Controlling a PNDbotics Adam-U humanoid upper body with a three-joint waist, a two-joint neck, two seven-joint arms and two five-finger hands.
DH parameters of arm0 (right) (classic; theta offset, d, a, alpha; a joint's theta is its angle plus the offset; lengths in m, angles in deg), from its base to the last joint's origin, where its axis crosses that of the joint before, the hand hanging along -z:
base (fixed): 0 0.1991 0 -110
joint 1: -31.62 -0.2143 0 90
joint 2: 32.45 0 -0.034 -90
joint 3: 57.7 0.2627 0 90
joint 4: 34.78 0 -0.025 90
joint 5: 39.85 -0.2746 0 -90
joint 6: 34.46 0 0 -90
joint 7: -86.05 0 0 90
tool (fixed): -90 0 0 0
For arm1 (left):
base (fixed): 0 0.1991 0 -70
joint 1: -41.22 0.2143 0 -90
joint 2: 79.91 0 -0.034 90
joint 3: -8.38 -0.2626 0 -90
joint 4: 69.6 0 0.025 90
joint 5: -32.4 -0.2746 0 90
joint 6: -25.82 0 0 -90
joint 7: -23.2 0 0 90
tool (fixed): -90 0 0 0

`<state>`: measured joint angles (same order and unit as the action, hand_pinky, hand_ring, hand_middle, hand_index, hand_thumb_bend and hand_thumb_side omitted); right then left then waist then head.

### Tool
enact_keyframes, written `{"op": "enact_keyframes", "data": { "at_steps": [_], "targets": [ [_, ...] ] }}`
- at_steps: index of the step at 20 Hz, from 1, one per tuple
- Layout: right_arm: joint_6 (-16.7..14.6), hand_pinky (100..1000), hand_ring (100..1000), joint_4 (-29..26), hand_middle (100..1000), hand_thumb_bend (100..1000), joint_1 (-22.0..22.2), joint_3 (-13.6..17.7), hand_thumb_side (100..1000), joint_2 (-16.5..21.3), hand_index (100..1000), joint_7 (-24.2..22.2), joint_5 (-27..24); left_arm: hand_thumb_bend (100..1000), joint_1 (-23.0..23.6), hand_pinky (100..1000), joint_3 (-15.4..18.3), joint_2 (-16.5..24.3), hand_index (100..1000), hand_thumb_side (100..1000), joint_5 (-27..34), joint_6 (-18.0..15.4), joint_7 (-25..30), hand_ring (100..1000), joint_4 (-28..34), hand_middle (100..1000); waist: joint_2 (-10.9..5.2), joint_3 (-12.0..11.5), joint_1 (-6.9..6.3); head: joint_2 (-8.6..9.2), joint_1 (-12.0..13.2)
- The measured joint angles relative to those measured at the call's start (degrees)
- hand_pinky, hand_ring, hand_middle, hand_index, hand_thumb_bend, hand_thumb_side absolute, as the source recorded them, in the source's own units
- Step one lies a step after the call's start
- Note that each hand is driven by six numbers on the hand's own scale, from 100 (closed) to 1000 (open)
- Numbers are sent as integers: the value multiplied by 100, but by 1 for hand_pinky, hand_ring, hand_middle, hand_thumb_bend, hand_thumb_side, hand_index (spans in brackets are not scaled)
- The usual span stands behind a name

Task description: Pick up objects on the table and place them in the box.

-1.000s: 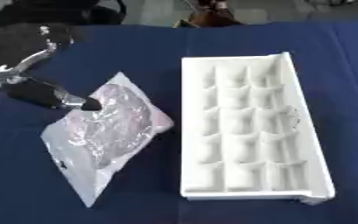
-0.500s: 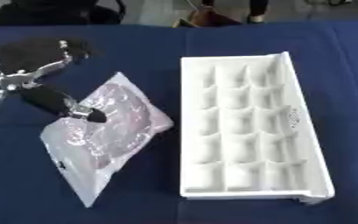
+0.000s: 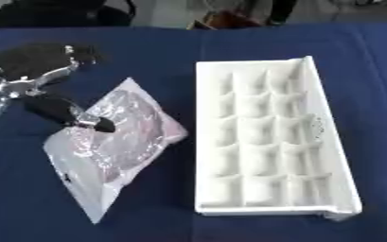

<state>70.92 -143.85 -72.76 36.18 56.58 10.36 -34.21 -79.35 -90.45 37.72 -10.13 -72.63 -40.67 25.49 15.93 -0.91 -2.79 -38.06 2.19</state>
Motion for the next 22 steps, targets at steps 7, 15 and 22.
{"op": "enact_keyframes", "data": {
  "at_steps": [7,15,22],
  "targets": [
    [0,874,879,0,836,100,0,0,911,-5,950,0,-3,998,-56,701,-61,-361,950,861,-237,-50,-82,658,-490,873,0,4,30,0,3],
    [-1,874,879,0,837,100,-1,0,911,-7,950,-1,-18,1000,-97,698,-181,-611,951,856,-337,-158,-105,654,-839,872,4,5,48,1,24],
    [-10,874,879,0,837,100,-1,0,912,-7,950,-10,-21,1000,-98,705,-291,-636,950,860,-338,-262,-40,657,-947,871,4,5,54,1,51]
  ]
}}
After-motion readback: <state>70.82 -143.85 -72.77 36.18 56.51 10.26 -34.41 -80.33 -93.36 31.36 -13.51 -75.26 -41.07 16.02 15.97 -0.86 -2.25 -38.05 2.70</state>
